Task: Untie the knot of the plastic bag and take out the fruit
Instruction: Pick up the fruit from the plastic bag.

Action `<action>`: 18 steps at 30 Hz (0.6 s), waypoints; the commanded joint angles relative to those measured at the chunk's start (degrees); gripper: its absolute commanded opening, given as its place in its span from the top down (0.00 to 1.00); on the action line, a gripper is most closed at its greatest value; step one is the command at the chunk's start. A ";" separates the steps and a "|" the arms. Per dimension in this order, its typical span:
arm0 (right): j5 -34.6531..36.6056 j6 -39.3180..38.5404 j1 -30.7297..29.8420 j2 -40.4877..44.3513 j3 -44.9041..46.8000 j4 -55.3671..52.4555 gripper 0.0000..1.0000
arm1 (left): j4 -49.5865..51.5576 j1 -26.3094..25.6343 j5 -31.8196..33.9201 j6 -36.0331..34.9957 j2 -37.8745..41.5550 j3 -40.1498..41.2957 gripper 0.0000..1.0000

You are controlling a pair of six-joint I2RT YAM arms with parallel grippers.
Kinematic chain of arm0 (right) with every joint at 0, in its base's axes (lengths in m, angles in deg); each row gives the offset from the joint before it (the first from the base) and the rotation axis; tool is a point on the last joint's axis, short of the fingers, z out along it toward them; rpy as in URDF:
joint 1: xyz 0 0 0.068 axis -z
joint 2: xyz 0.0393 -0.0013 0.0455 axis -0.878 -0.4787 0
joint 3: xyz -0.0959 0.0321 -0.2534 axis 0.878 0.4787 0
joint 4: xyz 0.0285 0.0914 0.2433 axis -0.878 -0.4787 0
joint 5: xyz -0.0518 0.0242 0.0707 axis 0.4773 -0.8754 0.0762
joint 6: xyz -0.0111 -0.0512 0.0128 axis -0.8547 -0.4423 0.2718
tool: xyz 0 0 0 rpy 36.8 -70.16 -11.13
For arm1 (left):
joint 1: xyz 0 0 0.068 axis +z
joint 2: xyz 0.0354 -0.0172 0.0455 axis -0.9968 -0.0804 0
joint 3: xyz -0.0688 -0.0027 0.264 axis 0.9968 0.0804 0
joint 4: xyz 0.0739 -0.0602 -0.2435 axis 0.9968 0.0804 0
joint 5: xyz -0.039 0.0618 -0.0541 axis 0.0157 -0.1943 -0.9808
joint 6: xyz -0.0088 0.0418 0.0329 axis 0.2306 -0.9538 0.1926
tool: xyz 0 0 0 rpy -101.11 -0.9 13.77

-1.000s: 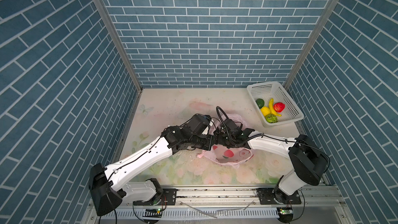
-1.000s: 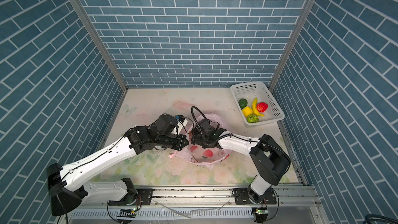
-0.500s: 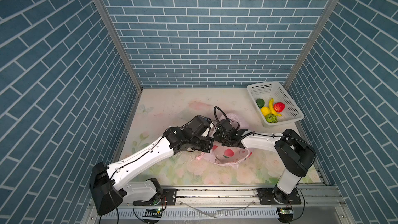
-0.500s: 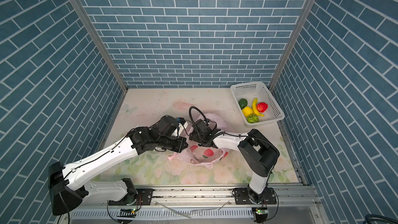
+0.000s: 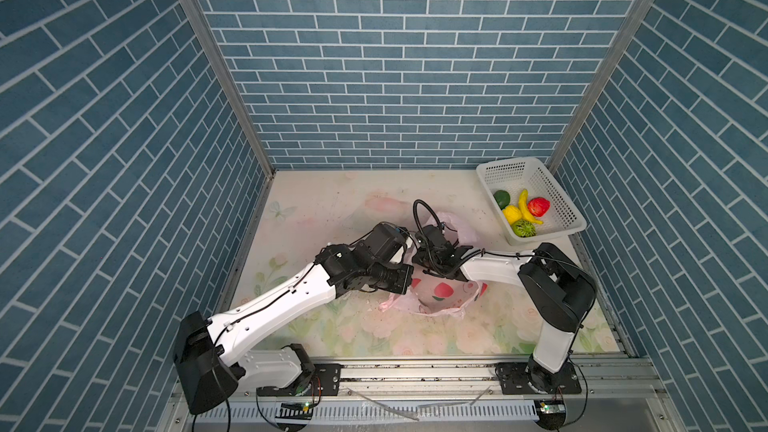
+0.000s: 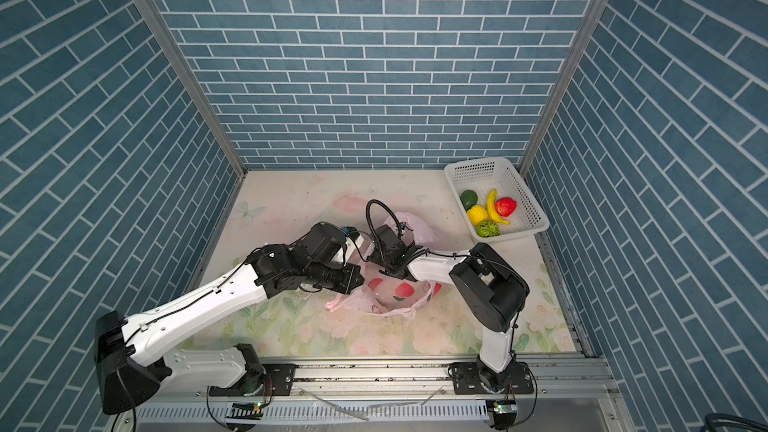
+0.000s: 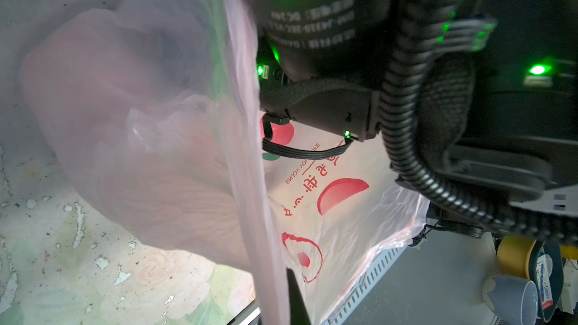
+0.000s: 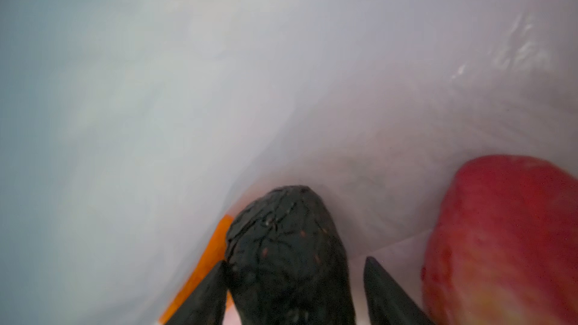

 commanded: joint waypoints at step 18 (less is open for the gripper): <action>-6.12 1.48 -1.00 12.25 5.64 -6.61 0.58 | -2.13 0.18 3.87 -0.38 -1.17 -0.60 1.00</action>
